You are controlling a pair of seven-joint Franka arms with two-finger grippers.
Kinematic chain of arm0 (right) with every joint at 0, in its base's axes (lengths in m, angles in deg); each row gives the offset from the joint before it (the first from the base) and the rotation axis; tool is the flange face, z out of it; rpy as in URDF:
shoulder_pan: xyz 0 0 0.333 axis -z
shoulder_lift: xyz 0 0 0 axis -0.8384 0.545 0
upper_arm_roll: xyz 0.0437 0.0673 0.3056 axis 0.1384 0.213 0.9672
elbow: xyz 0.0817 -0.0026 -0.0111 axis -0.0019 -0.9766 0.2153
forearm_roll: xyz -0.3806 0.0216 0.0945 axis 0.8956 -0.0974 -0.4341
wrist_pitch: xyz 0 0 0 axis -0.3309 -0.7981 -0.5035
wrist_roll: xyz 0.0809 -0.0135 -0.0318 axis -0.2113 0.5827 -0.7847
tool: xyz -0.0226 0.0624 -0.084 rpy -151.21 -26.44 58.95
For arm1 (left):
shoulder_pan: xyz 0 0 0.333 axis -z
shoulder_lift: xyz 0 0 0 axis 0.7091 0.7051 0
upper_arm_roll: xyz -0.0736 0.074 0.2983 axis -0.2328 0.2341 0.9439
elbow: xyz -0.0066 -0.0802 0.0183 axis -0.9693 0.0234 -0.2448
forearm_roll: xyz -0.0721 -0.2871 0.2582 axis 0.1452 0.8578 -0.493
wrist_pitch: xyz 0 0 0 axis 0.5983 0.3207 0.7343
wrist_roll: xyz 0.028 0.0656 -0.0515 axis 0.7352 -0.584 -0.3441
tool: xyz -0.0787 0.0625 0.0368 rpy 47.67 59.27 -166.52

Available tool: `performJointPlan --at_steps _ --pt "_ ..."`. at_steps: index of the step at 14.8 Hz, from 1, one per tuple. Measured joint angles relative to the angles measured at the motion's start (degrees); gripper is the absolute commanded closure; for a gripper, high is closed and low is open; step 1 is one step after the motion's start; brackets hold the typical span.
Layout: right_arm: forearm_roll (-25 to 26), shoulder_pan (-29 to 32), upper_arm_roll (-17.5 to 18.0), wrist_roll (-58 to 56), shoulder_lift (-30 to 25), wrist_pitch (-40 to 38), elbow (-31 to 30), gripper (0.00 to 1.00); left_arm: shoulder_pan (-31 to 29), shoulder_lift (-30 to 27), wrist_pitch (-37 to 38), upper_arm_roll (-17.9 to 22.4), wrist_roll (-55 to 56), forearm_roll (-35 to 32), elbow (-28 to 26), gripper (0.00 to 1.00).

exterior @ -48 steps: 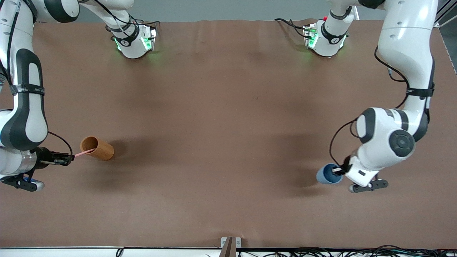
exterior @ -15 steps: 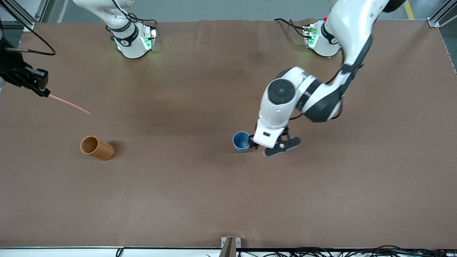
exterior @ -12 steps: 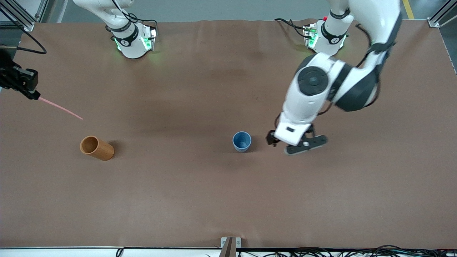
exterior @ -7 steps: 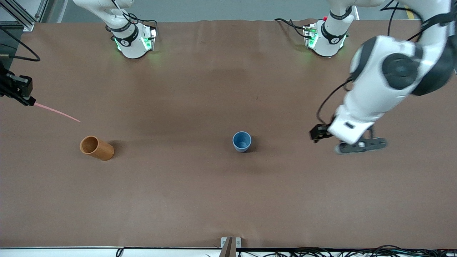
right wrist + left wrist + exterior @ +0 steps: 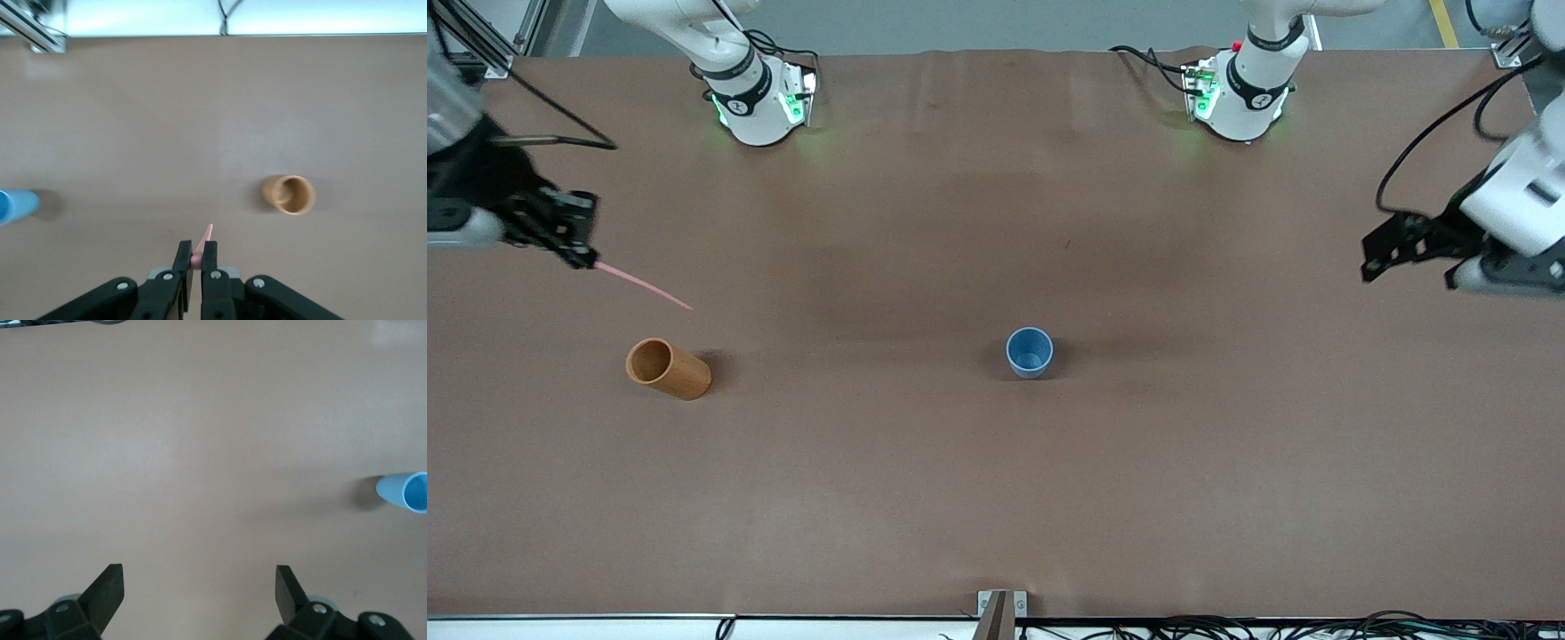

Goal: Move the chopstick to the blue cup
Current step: 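Carry the pink chopstick with the right gripper over the blue cup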

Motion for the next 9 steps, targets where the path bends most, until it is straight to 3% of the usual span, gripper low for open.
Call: performJointPlan --at_steps 3,6,9 --pt "0.10 -9.72 0.20 13.33 5.79 1.10 6.29 1.00 -0.09 -2.46 4.34 -1.26 -0.07 0.00 0.98 0.00" --pt "0.28 -18.53 0.03 26.46 14.59 1.41 15.00 1.00 -0.41 -2.30 4.67 -2.03 -0.05 0.00 1.19 0.00" --pt "0.39 -24.77 -0.09 35.28 21.09 4.85 19.44 1.00 -0.76 -1.97 4.76 -2.02 -0.05 0.00 1.19 0.00"
